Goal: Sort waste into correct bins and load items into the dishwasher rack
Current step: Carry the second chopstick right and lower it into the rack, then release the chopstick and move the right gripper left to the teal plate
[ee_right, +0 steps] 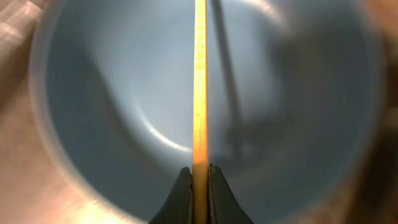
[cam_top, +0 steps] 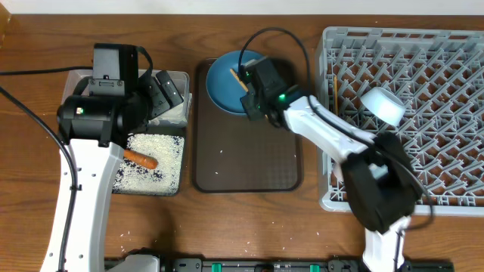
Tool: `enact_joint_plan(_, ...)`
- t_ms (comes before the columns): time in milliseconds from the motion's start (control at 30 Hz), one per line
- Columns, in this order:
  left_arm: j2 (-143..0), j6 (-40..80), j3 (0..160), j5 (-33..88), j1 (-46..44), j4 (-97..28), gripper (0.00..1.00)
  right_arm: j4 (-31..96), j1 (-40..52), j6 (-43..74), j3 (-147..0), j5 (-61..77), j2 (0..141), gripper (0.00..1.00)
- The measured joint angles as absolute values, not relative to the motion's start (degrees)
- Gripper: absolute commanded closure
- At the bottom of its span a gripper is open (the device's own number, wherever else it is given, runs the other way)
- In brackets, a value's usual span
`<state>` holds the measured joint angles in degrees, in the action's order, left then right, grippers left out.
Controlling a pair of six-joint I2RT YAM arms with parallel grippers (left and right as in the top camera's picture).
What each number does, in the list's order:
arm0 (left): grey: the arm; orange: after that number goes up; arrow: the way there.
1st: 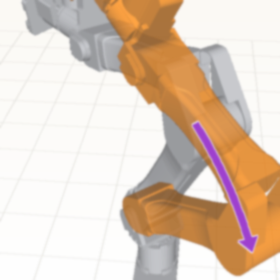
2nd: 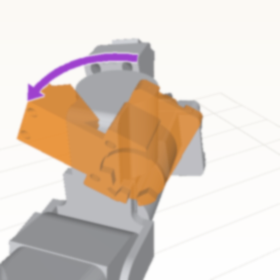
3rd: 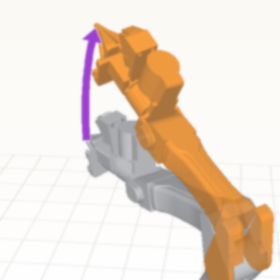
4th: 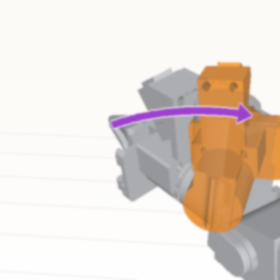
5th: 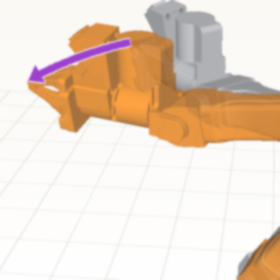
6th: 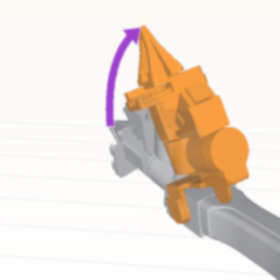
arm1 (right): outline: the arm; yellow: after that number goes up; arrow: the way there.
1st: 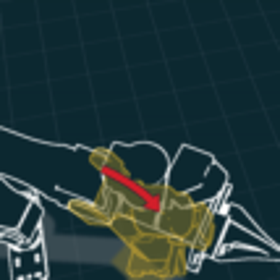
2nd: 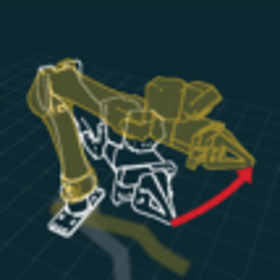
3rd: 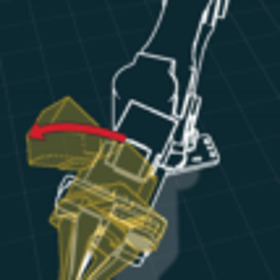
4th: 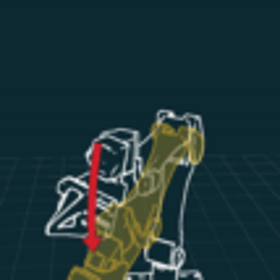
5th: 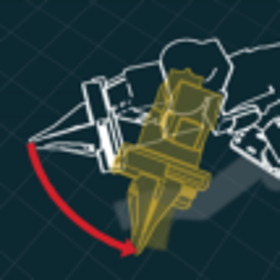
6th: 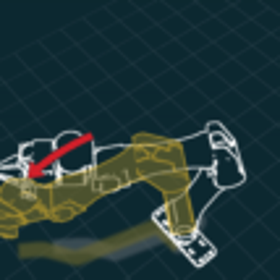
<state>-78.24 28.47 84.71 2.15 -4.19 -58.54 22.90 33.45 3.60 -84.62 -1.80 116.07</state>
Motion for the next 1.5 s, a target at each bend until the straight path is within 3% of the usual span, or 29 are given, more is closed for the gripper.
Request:
enact_joint_plan(300, -78.2, 28.5, 84.7, 2.2, -4.2, -58.5, 0.01, 43.6, 29.3, 12.7, -85.0, -7.2, 94.9, 0.99)
enact_joint_plan(533, -78.2, 28.5, 84.7, 2.2, -4.2, -58.5, 0.01, 54.6, 21.0, 17.6, -84.5, -10.5, 92.9, 0.99)
enact_joint_plan(933, -78.2, 28.5, 84.7, 2.2, -4.2, -58.5, 0.01, 48.5, 14.0, 17.8, -78.0, -10.8, 93.4, 0.99)
enact_joint_plan(1367, -78.2, 28.5, 84.7, 2.2, -4.2, -58.5, 0.01, 32.9, 13.6, 12.2, -67.5, -9.9, 93.4, 0.99)
enact_joint_plan(1500, -78.2, 28.4, 84.7, 2.2, -4.2, -58.5, 0.01, 31.5, 13.6, 11.5, -65.8, -9.8, 93.4, 0.86)
